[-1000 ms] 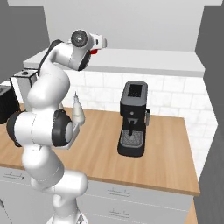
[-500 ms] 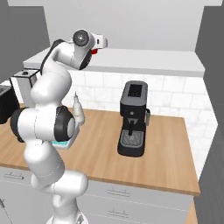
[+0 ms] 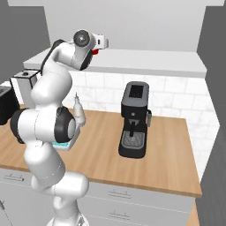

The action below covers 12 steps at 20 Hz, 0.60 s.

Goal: Gather all objects into one cabinet and sort the glasses and bowls to opposite sides.

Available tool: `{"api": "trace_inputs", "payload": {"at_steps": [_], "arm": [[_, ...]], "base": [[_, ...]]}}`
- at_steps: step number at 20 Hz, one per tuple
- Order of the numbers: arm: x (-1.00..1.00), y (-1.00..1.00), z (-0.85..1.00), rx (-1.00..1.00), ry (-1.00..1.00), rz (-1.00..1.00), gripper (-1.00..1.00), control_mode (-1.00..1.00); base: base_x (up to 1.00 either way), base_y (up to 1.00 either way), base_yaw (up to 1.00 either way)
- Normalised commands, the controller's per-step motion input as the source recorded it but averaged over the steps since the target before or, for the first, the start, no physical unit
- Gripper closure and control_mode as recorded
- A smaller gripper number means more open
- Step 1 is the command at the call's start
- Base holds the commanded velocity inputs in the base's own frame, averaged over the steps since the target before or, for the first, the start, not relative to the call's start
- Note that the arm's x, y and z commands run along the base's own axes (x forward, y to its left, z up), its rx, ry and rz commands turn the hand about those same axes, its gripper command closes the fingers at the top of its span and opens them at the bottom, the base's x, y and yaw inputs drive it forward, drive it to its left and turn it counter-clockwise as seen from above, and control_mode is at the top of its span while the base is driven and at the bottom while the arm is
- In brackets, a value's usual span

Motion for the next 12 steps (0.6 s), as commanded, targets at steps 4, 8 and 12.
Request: {"api": "trace_inputs", "payload": {"at_steps": [4,8,12], "arm": [[0.0,0.0,0.0,0.0,0.0,0.0,-1.0,-1.0],[0.0,0.0,0.0,0.0,0.0,0.0,1.0,-1.0],[0.0,0.0,0.0,0.0,0.0,0.0,1.0,-1.0]], "base": [[0.0,0.0,0.0],[0.0,0.0,0.0],[0.0,0.0,0.0]]}}
